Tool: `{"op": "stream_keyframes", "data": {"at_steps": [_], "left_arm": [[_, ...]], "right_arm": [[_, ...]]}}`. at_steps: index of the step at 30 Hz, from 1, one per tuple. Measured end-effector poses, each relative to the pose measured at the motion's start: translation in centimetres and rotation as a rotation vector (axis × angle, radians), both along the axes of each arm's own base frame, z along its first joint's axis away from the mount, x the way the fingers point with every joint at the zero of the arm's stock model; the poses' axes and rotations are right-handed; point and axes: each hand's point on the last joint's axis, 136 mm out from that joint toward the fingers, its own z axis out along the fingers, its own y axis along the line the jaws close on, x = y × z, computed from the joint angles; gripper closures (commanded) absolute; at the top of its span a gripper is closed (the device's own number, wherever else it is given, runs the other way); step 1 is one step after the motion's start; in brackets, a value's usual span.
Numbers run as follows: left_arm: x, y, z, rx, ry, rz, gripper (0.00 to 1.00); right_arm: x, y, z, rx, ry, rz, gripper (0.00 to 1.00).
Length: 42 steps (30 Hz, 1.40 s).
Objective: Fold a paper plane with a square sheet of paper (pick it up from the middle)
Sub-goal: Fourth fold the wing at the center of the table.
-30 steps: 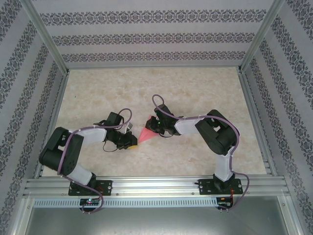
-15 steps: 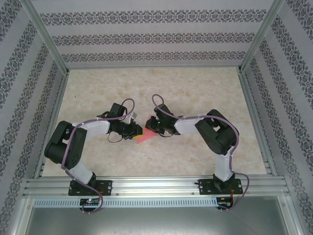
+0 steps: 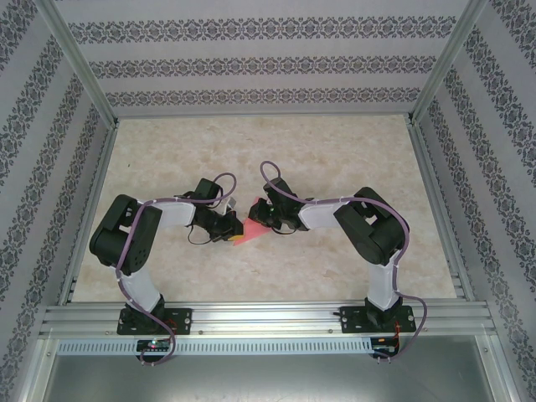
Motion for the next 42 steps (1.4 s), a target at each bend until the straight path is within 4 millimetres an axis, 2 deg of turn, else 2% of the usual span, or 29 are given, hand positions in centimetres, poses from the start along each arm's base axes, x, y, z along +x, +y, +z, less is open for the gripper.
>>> {"op": "stream_keyframes", "data": {"at_steps": [4, 9, 13, 19, 24, 31, 42], "left_arm": [[0.0, 0.1, -0.1, 0.008, -0.008, -0.009, 0.98], [-0.1, 0.1, -0.1, 0.007, -0.011, -0.010, 1.00], [-0.1, 0.1, -0.1, 0.007, -0.011, -0.010, 1.00], [-0.1, 0.1, -0.1, 0.007, -0.011, -0.010, 1.00], [-0.1, 0.1, -0.1, 0.007, -0.011, -0.010, 1.00], [-0.1, 0.1, -0.2, 0.007, -0.011, -0.010, 1.00], [-0.1, 0.1, -0.2, 0.007, -0.013, -0.010, 1.00]], "right_arm": [[0.0, -0.1, 0.2, -0.010, -0.007, 0.012, 0.83], [-0.4, -0.4, 1.1, -0.028, -0.019, 0.030, 0.88], [-0.9, 0.4, 2.1, -0.015, -0.041, 0.056, 0.91], [-2.6, 2.2, 2.4, 0.001, -0.048, 0.104, 0.93], [-3.0, 2.6, 1.9, 0.001, -0.039, 0.093, 0.93], [-2.5, 2.2, 0.0, 0.003, -0.020, 0.057, 0.93], [-2.1, 1.7, -0.1, 0.022, -0.021, 0.047, 0.91]]}}
